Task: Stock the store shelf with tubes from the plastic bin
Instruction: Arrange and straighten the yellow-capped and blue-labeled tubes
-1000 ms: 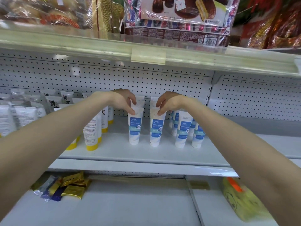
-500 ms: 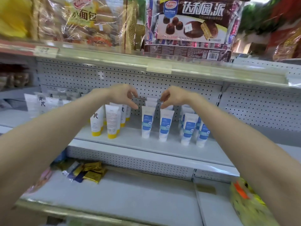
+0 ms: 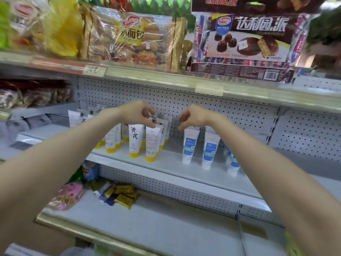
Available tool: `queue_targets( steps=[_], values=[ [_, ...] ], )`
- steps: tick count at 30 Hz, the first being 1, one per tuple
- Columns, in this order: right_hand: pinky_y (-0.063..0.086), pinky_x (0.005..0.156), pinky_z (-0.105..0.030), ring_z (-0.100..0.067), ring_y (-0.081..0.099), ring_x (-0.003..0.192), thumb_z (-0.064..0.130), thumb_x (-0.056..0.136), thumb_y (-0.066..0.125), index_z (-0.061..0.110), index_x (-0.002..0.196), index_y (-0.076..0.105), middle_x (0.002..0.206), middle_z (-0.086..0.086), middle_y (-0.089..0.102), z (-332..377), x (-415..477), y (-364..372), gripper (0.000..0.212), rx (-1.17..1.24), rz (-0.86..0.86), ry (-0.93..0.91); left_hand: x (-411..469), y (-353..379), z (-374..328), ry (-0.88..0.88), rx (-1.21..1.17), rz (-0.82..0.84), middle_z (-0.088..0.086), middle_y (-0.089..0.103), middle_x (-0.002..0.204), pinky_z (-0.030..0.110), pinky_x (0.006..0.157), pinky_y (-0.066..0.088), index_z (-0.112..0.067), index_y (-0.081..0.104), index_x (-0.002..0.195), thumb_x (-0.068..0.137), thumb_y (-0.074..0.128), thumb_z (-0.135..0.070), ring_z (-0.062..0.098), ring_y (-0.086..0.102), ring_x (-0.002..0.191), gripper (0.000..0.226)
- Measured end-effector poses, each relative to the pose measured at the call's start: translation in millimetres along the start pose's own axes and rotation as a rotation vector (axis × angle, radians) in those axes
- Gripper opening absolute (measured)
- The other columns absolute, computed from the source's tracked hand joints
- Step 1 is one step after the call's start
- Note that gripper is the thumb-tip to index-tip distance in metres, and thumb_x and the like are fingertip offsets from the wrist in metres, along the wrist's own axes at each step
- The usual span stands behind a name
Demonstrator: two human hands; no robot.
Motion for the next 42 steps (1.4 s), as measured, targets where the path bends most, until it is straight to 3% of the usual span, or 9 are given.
queue_targets(
  steps=[4,9,13,19,24,26,30,32,42],
  values=[
    [0.044,0.080,-0.026,-0.017,0.056,0.092,0.022,0.083,0.070,0.006,0.114,0.062,0.105,-0.003,0.061,10.1,24.8,8.6,0.036,0.020,0.007,0.007,4.7,-7.1,24.3,0.002,0.007,-0.005,0.003,0.063,0.109,0.029,0.086,0.047,-0.017,0.057,0.124,0.076,0.075,-0.036,0.016,0.058,0.095,0.055],
    [0.046,0.086,-0.028,-0.017,0.058,0.096,0.025,0.081,0.071,0.010,0.110,0.065,0.108,-0.003,0.063,18.6,59.6,24.1,0.034,0.033,-0.022,0.053,21.5,-15.0,60.2,0.014,-0.022,0.018,0.007,0.063,0.111,0.034,0.087,0.050,-0.013,0.057,0.124,0.076,0.075,-0.033,0.022,0.060,0.100,0.055],
    [0.047,0.096,-0.034,-0.018,0.059,0.103,0.032,0.080,0.071,0.013,0.110,0.065,0.115,-0.002,0.064,23.4,84.9,30.1,0.037,0.002,-0.077,0.126,41.8,-21.4,88.5,0.072,-0.030,0.070,0.002,0.059,0.109,0.026,0.083,0.044,-0.016,0.056,0.122,0.076,0.075,-0.034,0.016,0.057,0.099,0.053],
    [0.043,0.085,-0.024,-0.015,0.055,0.101,0.041,0.080,0.069,0.018,0.116,0.063,0.118,0.002,0.061,26.2,116.9,36.6,0.043,-0.016,-0.079,0.288,89.4,-29.2,126.0,0.163,0.009,0.123,-0.004,0.063,0.111,0.025,0.083,0.043,-0.021,0.057,0.121,0.075,0.073,-0.042,0.014,0.058,0.102,0.053],
    [0.042,0.090,-0.026,-0.019,0.055,0.110,0.037,0.084,0.065,0.016,0.119,0.061,0.123,0.000,0.060,12.9,149.6,35.5,0.041,0.000,-0.059,0.345,134.5,-23.3,141.2,0.174,-0.005,0.171,-0.003,0.061,0.117,0.027,0.090,0.045,-0.022,0.054,0.125,0.078,0.068,-0.048,0.017,0.058,0.104,0.055],
    [0.045,0.091,-0.028,-0.019,0.057,0.106,0.037,0.084,0.066,0.016,0.115,0.063,0.121,-0.002,0.062,1.5,163.5,34.7,0.038,0.006,-0.065,0.347,151.9,-19.8,146.6,0.178,-0.035,0.156,-0.001,0.062,0.118,0.028,0.091,0.045,-0.020,0.054,0.125,0.079,0.068,-0.046,0.018,0.058,0.106,0.055],
    [0.044,0.073,-0.024,-0.015,0.059,0.087,0.032,0.082,0.069,0.018,0.096,0.067,0.107,-0.004,0.066,-21.7,190.4,35.1,0.020,0.049,-0.110,0.313,185.5,-5.2,154.3,0.188,-0.038,0.153,0.006,0.062,0.119,0.029,0.093,0.045,-0.013,0.055,0.126,0.081,0.069,-0.040,0.019,0.058,0.105,0.054],
    [0.044,0.073,-0.024,-0.015,0.058,0.085,0.029,0.081,0.070,0.014,0.099,0.068,0.107,-0.005,0.066,-35.7,204.7,39.2,0.024,0.073,-0.108,0.325,203.7,3.1,156.8,0.166,-0.019,0.170,0.006,0.062,0.119,0.026,0.088,0.042,-0.012,0.054,0.126,0.081,0.069,-0.038,0.019,0.057,0.103,0.054],
    [0.039,0.083,-0.024,-0.021,0.052,0.112,0.031,0.084,0.067,0.012,0.118,0.062,0.127,-0.006,0.054,-84.2,251.7,54.5,0.039,-0.006,-0.093,0.344,263.0,28.0,164.1,0.134,0.063,0.210,0.006,0.059,0.121,0.030,0.091,0.044,-0.010,0.052,0.128,0.082,0.069,-0.035,0.023,0.056,0.107,0.055]
  ],
)
Point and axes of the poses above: each hand's wrist, its own x-axis towards the middle knuckle, its own y-axis out of the palm, z = x × y, the point moved 3 cm from there along x, towards the middle knuckle
